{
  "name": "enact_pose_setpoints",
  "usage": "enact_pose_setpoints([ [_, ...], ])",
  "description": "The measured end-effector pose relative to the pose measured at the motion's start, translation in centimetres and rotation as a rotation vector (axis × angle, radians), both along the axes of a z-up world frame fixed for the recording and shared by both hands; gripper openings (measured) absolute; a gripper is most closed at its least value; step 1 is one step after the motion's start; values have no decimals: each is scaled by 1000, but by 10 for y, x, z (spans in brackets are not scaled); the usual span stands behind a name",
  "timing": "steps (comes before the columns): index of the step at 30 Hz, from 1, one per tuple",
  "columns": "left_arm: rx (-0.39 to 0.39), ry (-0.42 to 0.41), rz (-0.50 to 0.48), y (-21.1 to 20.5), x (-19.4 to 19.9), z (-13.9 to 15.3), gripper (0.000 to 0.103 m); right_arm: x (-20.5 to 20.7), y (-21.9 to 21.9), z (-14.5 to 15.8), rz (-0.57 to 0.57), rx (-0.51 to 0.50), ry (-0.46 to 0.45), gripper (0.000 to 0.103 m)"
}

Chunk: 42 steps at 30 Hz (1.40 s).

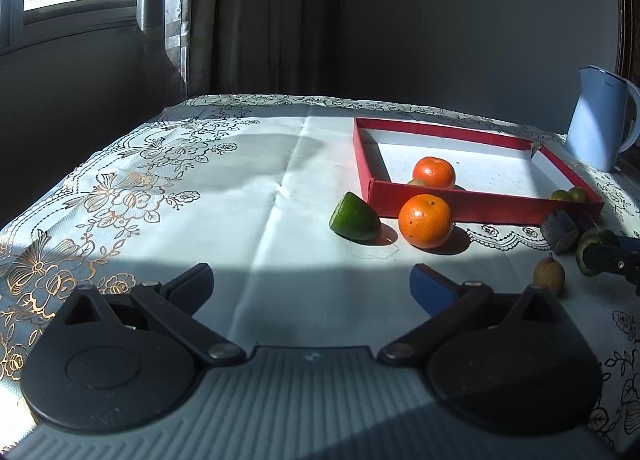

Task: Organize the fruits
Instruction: 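Grasp the green cucumber piece with the right tool, then lower the cucumber piece into the tray and open the right tool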

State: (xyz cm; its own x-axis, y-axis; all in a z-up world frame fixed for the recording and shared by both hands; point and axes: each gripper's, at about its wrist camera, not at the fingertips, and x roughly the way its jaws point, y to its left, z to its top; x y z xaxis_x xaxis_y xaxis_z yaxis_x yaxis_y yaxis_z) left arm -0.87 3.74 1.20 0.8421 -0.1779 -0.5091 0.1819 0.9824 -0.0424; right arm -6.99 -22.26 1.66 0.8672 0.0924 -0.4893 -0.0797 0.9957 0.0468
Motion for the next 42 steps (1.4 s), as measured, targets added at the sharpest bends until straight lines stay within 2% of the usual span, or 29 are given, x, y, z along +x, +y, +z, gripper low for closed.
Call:
enact_pose_setpoints([
  [5,1,4,1,-1,0,0,103,7,-12,22,-49,-51,-77,31],
  [9,1,6,1,-1,0,-1,103,32,-31,33,-107,-91,-112,31],
  [16,1,15,-1,-1,2,-1,103,92,-69,22,-188,-59,-50,31],
  [21,3,33,-2,-2,5,-2,103,113,-82,9,-216,-32,-29,31],
  [38,25,104,12,-5,14,-7,103,126,-83,-3,-211,-42,-17,32],
  [40,29,117,15,-5,16,-8,103,123,-86,-2,-220,-22,-9,34],
  [42,36,128,16,-6,17,-9,103,117,-91,3,-240,10,-17,52],
])
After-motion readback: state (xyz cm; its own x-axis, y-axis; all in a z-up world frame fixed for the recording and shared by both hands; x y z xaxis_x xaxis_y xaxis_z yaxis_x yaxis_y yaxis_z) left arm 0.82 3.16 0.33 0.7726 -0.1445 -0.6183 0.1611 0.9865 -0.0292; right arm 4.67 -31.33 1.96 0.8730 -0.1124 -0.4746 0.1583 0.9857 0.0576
